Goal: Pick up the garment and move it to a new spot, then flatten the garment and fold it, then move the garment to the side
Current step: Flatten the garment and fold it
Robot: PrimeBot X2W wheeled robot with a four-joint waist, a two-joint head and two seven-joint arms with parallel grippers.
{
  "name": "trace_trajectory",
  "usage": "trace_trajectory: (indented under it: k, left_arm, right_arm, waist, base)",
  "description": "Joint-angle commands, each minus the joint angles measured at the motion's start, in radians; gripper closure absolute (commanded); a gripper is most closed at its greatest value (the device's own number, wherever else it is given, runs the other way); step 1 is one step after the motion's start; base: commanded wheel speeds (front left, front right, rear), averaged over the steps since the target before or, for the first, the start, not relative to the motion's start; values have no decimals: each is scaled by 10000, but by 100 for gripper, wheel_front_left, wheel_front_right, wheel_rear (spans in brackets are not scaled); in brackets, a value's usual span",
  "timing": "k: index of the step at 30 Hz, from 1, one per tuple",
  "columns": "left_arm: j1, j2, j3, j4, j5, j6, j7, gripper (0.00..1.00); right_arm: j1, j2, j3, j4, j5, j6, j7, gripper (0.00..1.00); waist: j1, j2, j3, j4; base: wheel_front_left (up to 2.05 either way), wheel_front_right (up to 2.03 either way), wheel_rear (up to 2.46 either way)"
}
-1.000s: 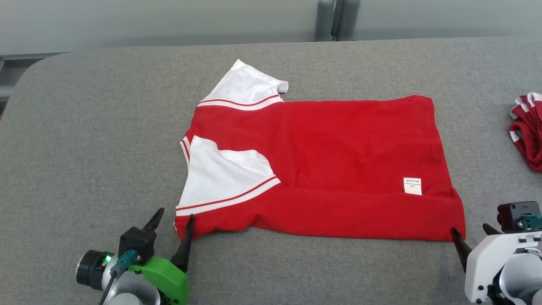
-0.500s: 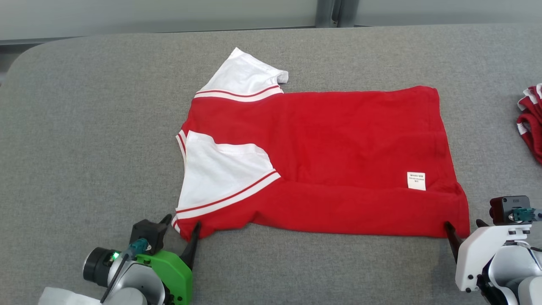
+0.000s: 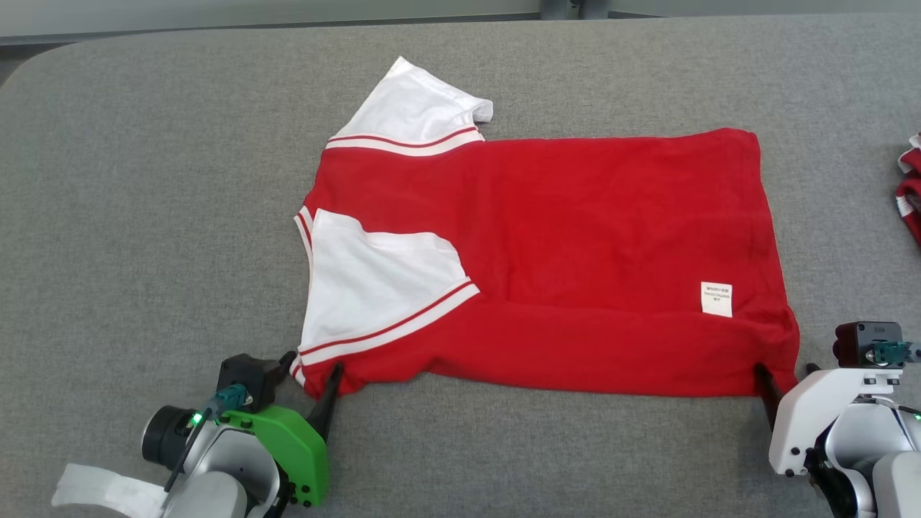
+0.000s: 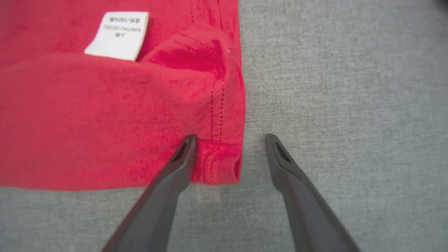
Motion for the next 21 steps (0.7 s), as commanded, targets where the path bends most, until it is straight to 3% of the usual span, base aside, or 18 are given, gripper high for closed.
trace_trajectory:
  k: [1, 3, 14, 21]
  left_arm:
    - [-78, 2, -83, 168, -54, -16, 158, 100]
    - [-84, 30, -187, 204, -66, -65, 220, 100]
    - [182, 282, -198, 172, -278, -88, 7, 100]
    - [736, 618, -194, -496, -537, -25, 701, 100]
  right_arm:
    - [-48, 99, 61, 284, 119, -12, 97, 11]
    - [-83, 148, 115, 491, 246, -8, 232, 100]
    - [189, -152, 64, 325, 669, -17, 545, 100]
    - [571, -619, -141, -441, 974, -18, 1053, 100]
  waist:
    - [0, -1, 52, 5]
    - [0, -1, 72, 11]
    - [0, -1, -346, 204]
    - [0, -1, -806, 353]
  base:
    - [0, 0, 0]
    - [0, 0, 0]
    - [0, 0, 0]
    - [0, 0, 0]
